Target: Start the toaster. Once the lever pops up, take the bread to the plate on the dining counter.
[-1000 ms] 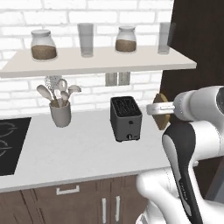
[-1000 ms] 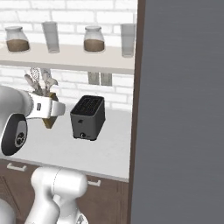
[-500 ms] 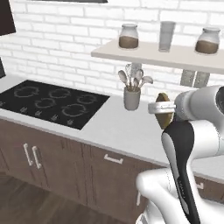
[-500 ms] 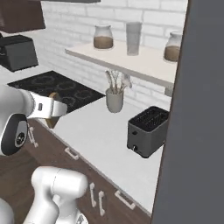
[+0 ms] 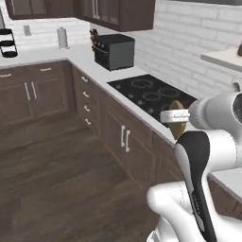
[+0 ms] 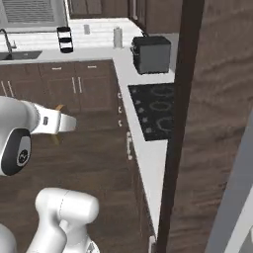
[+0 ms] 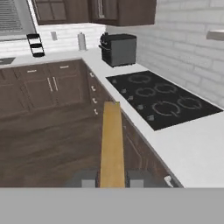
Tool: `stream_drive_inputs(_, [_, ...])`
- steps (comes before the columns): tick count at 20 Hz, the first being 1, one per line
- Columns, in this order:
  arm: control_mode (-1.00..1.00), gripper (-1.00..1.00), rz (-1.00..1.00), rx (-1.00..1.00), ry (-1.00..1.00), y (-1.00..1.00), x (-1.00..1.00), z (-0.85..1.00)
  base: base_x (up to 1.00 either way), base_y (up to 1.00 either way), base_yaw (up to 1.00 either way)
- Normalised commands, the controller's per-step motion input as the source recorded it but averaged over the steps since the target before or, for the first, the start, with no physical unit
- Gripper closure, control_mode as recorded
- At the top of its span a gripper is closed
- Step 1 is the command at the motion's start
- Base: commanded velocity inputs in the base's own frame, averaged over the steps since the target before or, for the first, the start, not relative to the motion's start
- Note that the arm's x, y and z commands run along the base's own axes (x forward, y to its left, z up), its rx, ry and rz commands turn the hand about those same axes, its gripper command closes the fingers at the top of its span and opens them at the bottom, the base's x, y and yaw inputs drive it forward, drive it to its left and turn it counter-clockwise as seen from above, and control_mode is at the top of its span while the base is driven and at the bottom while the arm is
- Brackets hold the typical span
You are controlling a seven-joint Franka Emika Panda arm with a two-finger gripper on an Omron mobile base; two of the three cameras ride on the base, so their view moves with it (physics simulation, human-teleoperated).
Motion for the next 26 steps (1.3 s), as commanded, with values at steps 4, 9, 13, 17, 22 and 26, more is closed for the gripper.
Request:
stream_drive_inputs(4, [1.0,1.0,0.0,0.0,0.0,0.0,0.0,0.0,-0.14,0.0,1.0])
stream_drive_inputs(9, [1.0,1.0,0.0,0.0,0.0,0.0,0.0,0.0,-0.12,0.0,1.0])
stream_drive_inputs(13, [1.0,1.0,0.0,0.0,0.0,0.0,0.0,0.0,-0.12,0.0,1.0])
stream_drive_inputs(17, [1.0,1.0,0.0,0.0,0.0,0.0,0.0,0.0,-0.1,0.0,1.0])
stream_drive_inputs(22, [1.0,1.0,0.0,0.0,0.0,0.0,0.0,0.0,0.01,0.33,0.9])
stream_drive_inputs(26, [1.0,1.0,0.0,0.0,0.0,0.0,0.0,0.0,0.25,0.94,0.68])
